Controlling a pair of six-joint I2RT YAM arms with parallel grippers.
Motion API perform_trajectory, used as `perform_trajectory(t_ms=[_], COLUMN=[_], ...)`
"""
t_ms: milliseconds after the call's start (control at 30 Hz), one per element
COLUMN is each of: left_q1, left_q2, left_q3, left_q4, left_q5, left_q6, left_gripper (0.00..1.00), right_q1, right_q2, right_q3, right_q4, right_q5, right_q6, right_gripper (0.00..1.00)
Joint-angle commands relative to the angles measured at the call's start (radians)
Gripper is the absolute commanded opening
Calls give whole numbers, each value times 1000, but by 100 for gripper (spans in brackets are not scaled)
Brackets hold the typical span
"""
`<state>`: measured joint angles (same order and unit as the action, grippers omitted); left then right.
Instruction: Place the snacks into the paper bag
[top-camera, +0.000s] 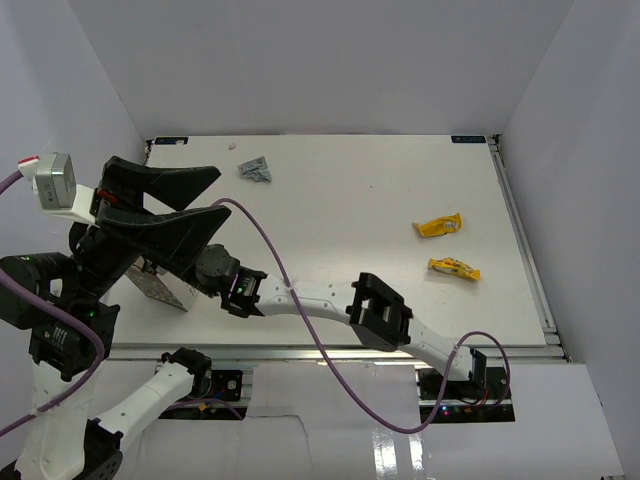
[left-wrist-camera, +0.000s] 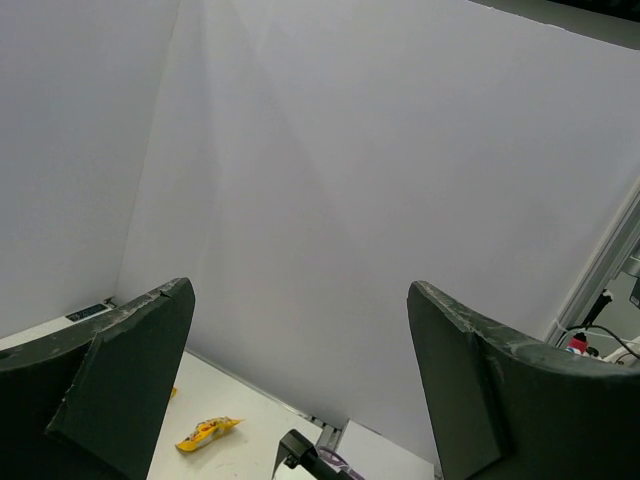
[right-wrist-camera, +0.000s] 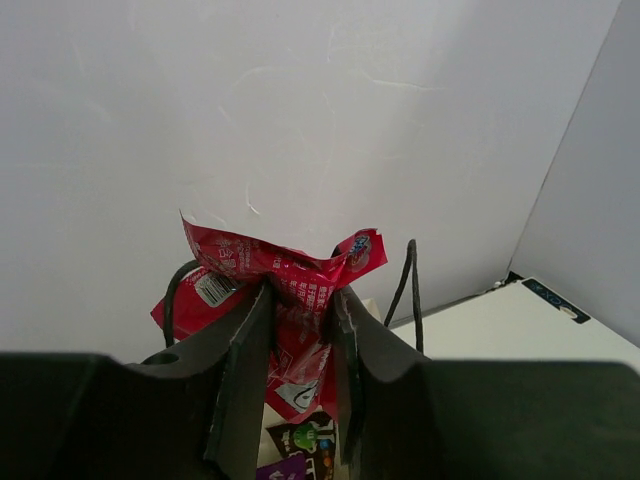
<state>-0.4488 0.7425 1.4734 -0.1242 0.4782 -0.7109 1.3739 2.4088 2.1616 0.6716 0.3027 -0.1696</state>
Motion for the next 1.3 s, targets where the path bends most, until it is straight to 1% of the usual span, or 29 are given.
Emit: perform_trajectory(t_ms=[0, 200, 267, 333, 367, 433, 467, 533, 567, 667, 733, 967, 1133, 1233, 1267], left_q1=[-2, -2, -2, -2, -2, -2, -2, -2, -2, -2, -2, -2, -2, -2, -2], left_q2=[5, -2, -5, -8, -11, -11, -11, -8, -6, 0, 4, 20, 23, 18, 15], left_q3=[-1, 2, 1, -2, -5, -7, -8, -7, -5, -4, -2, -1, -2, -16, -25], left_q4=[-18, -32, -34, -34, -34, -34, -34, -34, -32, -32, -31, -20, -8, 9, 14], left_q5=[-4, -9, -12, -13, -18, -20, -20, -18, -18, -16, -16, -16, -20, -27, -29], left_q6=[-18, -22, -22, -24, -24, -27, -25, -27, -27, -25, -24, -22, -15, -13, -13], left_gripper=[98, 98, 98, 98, 98, 98, 98, 98, 98, 98, 98, 98, 98, 98, 98], right_q1=[-10, -13, -13, -13, -13, -15, -13, -16, -16, -19, -19, -33, -55, -73, -84], right_q2=[32, 49, 49, 47, 46, 42, 41, 38, 36, 29, 24, -8, -56, -91, -114], right_q3=[24, 17, 12, 6, 4, -5, -8, -11, -14, -19, -22, -28, -87, -121, -131], right_q4=[94, 94, 94, 100, 100, 105, 106, 111, 109, 109, 108, 77, 39, -33, -52], right_q5=[33, 29, 30, 33, 33, 36, 38, 42, 42, 46, 44, 30, 10, -34, -75], right_q6=[-50, -53, -53, -53, -54, -56, -57, -61, -61, -61, -62, -57, -70, -88, -96], right_gripper=[20, 22, 25, 30, 37, 44, 52, 58, 62, 68, 70, 72, 72, 74, 75])
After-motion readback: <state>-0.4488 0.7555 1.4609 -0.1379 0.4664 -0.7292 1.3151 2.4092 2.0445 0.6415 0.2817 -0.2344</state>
